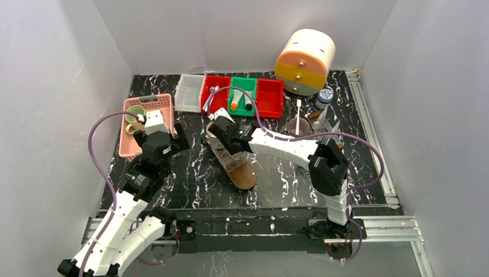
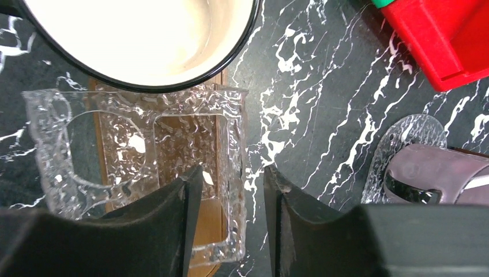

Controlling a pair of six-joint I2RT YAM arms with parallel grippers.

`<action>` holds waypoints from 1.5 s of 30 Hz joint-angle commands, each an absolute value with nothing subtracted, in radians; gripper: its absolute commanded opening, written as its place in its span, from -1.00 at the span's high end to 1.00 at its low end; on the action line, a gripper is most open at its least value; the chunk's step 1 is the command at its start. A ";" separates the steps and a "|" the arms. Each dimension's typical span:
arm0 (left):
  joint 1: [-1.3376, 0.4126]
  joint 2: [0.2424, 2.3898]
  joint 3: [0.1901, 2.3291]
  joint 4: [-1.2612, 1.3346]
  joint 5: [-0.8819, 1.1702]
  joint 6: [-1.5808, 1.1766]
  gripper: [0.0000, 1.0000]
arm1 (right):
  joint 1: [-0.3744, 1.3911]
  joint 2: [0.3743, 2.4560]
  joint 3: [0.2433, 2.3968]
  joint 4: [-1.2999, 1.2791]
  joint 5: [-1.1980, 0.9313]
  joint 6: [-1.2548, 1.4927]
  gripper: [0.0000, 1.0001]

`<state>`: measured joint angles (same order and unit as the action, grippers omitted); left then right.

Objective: Prepare toiletry sets of a toothbrush and toothpaste on the tray
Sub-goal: Place the toothpaste holder on the tray, then pick up the cup from the storage box.

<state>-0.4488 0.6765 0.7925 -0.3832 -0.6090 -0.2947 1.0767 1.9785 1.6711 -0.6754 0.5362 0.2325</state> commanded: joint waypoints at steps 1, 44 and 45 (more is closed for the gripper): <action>-0.436 0.684 0.788 -0.393 -0.615 -0.307 -0.97 | 1.083 1.846 1.647 -0.604 0.549 0.224 -0.07; 0.250 1.497 1.225 -0.341 -0.471 -0.590 -0.80 | 1.005 0.954 0.730 0.175 0.634 0.018 -0.97; 0.261 1.520 1.244 -0.341 -0.473 -0.586 -0.77 | 1.005 0.951 0.727 0.175 0.634 0.022 -0.97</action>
<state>0.2111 1.4731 1.1690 -0.3393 -0.4629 -0.5617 1.0080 0.9779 0.7368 0.0940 0.6281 0.0330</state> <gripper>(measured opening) 0.909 0.985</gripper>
